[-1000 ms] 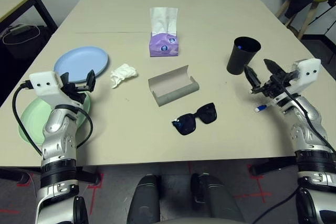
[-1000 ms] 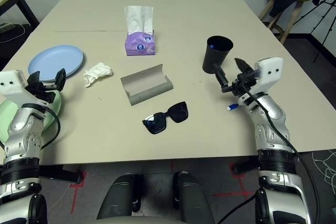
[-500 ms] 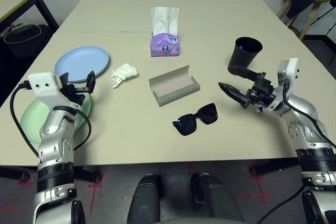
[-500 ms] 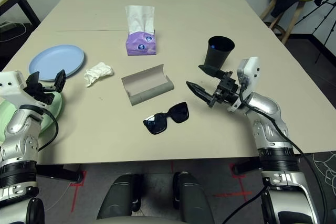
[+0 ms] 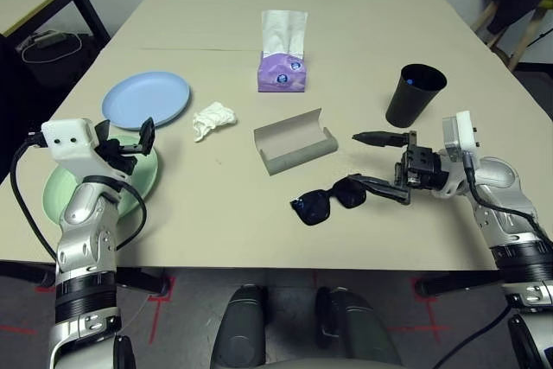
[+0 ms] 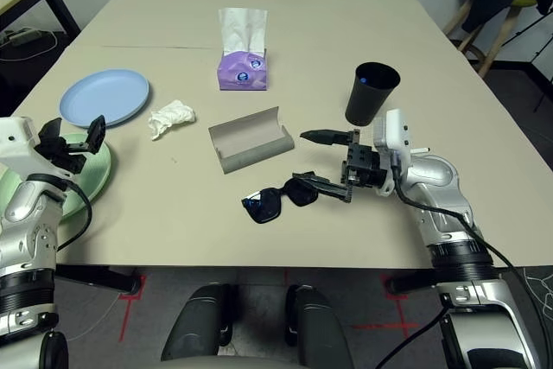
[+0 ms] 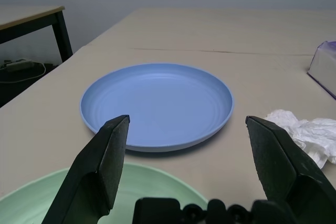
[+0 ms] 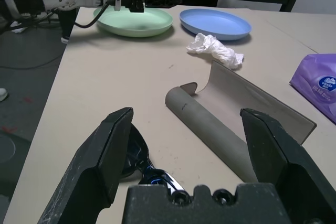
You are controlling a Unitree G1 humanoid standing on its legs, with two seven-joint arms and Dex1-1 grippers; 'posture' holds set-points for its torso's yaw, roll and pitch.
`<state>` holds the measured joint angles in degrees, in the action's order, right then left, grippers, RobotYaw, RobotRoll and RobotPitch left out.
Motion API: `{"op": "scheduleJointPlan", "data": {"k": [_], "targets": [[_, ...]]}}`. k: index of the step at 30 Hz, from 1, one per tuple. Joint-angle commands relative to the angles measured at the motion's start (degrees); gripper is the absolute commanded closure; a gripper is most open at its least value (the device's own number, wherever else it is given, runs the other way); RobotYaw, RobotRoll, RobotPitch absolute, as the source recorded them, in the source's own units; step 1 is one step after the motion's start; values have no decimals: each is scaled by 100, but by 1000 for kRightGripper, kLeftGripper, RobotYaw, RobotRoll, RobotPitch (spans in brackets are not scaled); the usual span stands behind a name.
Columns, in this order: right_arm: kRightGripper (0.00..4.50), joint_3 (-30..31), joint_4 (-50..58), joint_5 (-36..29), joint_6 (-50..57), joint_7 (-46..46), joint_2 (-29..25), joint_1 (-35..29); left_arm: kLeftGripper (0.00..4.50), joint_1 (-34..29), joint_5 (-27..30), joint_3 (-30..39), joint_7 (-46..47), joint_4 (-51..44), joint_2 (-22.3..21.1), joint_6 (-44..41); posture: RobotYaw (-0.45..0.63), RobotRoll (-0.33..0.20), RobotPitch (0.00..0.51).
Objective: Organize and tidy the items on the table.
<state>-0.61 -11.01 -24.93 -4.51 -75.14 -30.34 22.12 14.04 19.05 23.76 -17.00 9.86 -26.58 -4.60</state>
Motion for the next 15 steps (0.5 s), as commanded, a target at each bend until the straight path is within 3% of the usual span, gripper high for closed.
{"op": "scheduleJointPlan", "data": {"k": [1, 7, 15], "targets": [[25, 6, -91, 27, -73, -42, -13, 54, 0, -47, 144, 82, -50, -75, -94, -309, 142, 0, 118], [25, 45, -41, 11, -39, -68, 2, 74, 0, -89, 247, 131, -276, -154, -625, -1049, 144, 0, 117], [25, 16, 4, -79, 112, -6, 96, 133, 0, -216, 830, 755, -145, -605, -1344, -3013, 158, 0, 121]]}}
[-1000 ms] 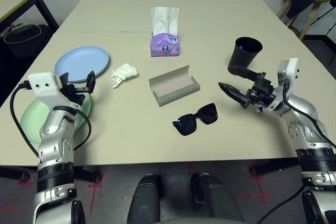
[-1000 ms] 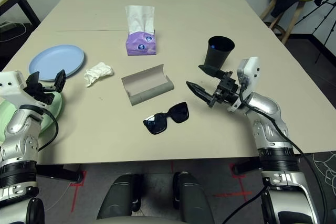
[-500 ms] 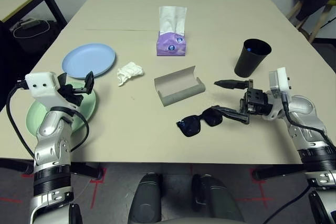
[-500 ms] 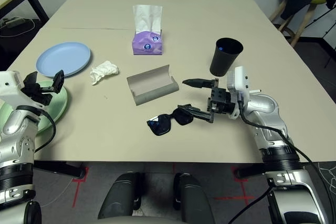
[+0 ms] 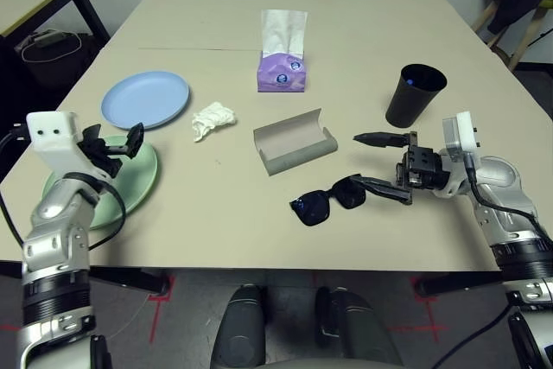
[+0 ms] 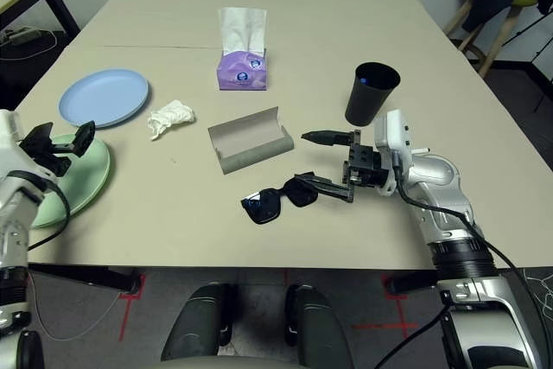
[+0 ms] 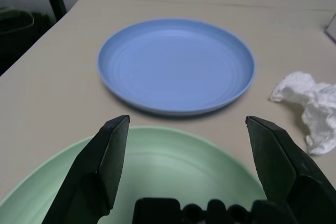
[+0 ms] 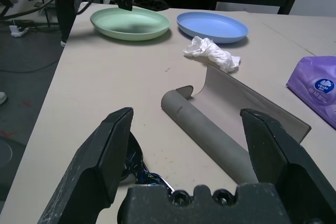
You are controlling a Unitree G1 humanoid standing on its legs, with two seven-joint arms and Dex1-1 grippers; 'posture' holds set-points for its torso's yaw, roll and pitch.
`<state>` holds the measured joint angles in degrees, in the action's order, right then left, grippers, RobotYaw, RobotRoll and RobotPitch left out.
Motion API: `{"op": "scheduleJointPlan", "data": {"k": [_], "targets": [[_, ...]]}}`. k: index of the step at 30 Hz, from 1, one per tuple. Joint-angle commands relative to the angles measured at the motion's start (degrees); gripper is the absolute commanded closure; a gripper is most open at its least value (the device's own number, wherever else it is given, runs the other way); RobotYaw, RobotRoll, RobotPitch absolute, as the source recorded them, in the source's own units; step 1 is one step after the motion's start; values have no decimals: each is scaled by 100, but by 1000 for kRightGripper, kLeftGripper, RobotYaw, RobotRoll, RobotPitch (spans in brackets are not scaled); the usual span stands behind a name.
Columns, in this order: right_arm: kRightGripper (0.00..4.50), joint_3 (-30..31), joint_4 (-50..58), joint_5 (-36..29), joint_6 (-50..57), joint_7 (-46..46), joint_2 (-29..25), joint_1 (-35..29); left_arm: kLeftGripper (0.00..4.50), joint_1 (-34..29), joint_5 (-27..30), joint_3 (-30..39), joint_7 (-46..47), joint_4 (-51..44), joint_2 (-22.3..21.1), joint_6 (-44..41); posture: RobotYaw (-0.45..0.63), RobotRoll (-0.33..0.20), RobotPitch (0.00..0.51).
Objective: Organize and tidy the items on the table.
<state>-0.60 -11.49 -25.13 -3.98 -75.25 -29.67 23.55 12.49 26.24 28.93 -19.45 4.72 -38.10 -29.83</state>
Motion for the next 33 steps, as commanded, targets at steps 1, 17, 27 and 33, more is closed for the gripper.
{"op": "scheduleJointPlan", "data": {"k": [1, 17, 27, 33], "targets": [[25, 7, 54, -66, 74, 23, 41, -7, 0, -35, 131, 329, 105, -13, -273, -596, 160, 0, 121], [25, 30, 322, -53, 157, 163, 128, -115, 0, -139, -308, 458, -221, 1689, -1242, -1176, 148, 0, 118], [5, 35, 495, -45, 226, 246, 119, -194, 177, -86, -442, 452, -181, 2074, -1242, -1125, 140, 0, 123], [0, 31, 555, -48, 254, 307, 131, -187, 2046, -67, -493, 468, -153, 2127, -1222, -1143, 136, 0, 124]]}}
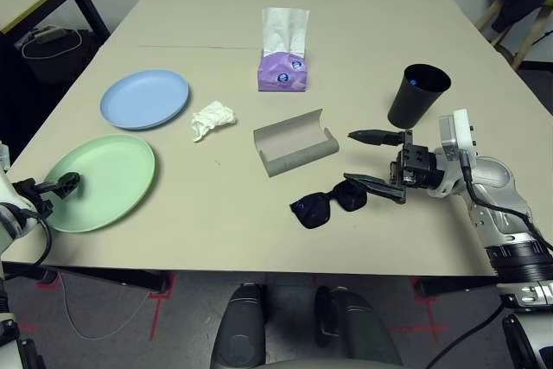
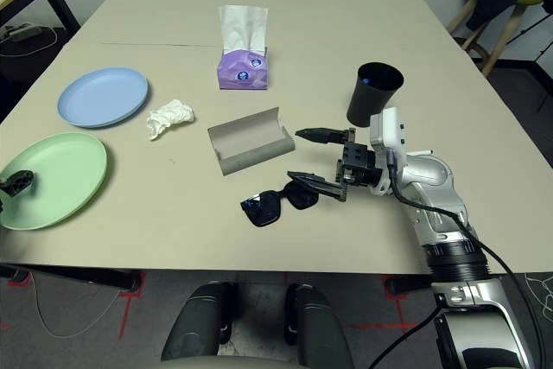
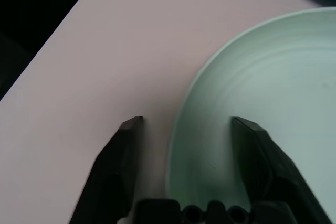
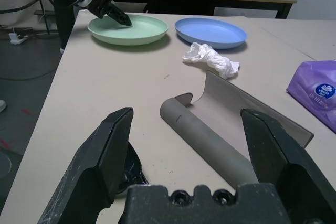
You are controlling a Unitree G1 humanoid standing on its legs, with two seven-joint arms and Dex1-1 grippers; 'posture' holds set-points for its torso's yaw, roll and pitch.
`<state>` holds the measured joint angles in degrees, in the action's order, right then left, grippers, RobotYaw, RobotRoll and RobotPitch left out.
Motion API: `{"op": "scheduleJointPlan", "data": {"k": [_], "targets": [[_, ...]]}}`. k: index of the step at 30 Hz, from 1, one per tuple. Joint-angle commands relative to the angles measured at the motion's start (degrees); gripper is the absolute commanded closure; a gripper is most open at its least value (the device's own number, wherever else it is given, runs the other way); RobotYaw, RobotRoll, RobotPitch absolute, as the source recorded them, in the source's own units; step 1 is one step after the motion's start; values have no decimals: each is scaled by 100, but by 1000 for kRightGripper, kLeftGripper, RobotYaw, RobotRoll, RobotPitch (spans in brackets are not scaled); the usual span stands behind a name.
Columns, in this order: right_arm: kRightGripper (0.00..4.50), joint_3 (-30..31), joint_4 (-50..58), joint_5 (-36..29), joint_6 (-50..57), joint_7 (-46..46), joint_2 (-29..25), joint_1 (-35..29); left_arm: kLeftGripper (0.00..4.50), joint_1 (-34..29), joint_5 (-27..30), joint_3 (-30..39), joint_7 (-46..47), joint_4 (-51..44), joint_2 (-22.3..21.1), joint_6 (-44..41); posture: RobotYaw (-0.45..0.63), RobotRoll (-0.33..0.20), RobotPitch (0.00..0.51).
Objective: Organize and tidy the items on the table.
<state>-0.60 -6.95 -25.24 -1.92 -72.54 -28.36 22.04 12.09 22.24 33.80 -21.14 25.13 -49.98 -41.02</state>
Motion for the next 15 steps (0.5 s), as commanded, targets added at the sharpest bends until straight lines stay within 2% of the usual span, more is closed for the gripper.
{"op": "scheduleJointPlan", "data": {"k": [1, 6, 7, 15], "targets": [[0, 32, 106, -38, 47, 38, -3, -40, 2452, -31, -93, -17, 17, 81, -35, -28, 137, 0, 124], [0, 49, 126, -29, 47, 66, 2, -51, 4327, -92, -94, 66, 25, 85, -61, -16, 140, 0, 122], [0, 58, 119, -24, 45, 68, 10, -44, 4476, -118, -88, 94, 21, 60, -68, -23, 142, 0, 122], [0, 99, 57, 7, 23, 67, 60, 26, 4476, -194, -13, 270, 8, -153, -70, -159, 148, 0, 124]]}}
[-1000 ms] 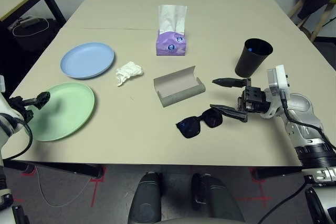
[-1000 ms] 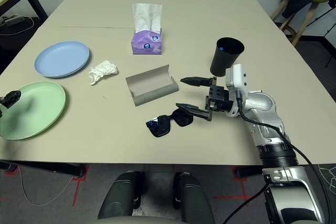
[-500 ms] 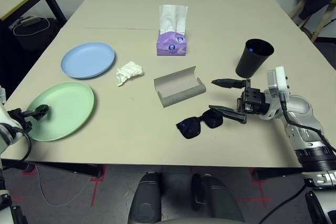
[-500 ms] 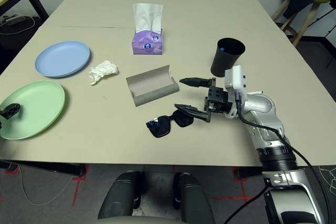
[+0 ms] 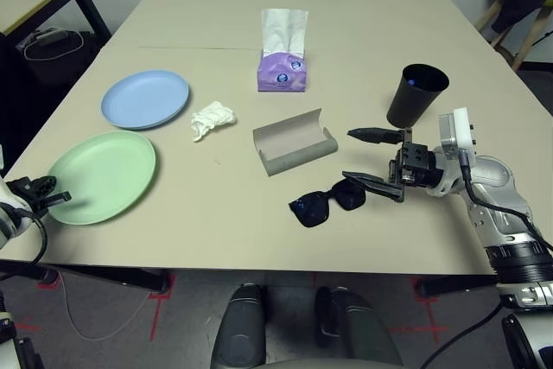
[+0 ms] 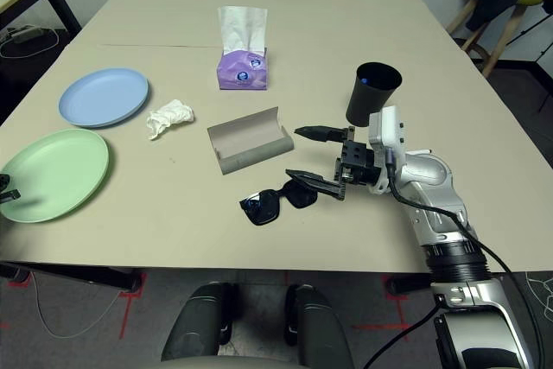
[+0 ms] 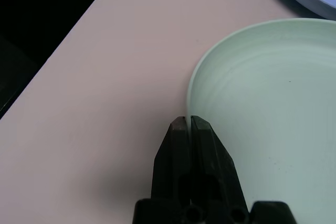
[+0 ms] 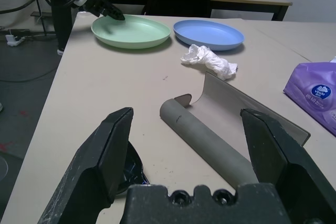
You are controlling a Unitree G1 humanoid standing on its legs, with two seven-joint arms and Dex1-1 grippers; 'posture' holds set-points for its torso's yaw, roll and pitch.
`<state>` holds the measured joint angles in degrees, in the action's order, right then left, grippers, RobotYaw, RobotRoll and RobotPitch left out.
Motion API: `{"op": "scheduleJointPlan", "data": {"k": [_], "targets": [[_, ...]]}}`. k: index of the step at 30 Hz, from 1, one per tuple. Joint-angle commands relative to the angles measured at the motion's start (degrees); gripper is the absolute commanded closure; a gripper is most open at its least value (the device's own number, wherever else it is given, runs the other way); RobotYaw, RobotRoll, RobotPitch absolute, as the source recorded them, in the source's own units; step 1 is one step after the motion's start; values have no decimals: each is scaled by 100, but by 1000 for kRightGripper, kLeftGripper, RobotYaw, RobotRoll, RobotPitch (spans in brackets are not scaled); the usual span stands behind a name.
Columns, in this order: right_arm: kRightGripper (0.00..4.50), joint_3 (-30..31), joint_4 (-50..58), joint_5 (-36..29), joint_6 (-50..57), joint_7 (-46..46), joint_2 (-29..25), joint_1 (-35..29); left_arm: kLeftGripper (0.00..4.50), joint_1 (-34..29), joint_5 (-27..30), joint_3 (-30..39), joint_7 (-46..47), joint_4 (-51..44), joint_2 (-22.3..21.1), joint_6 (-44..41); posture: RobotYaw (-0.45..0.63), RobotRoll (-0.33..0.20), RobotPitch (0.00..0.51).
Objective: Organize and tidy the items on the table.
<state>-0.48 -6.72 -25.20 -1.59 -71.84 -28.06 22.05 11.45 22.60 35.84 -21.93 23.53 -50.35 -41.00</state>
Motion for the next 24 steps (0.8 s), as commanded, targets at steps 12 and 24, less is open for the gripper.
{"op": "scheduleJointPlan", "data": {"k": [12, 24], "targets": [[0, 101, -120, 22, -65, -57, 48, 170, 4476, -421, 435, 961, 493, -1155, 312, -914, 159, 0, 120], [0, 115, -114, 1, -35, -69, 52, 207, 4476, 730, 891, 1100, 1589, -2567, 1041, -1901, 159, 0, 130]]}}
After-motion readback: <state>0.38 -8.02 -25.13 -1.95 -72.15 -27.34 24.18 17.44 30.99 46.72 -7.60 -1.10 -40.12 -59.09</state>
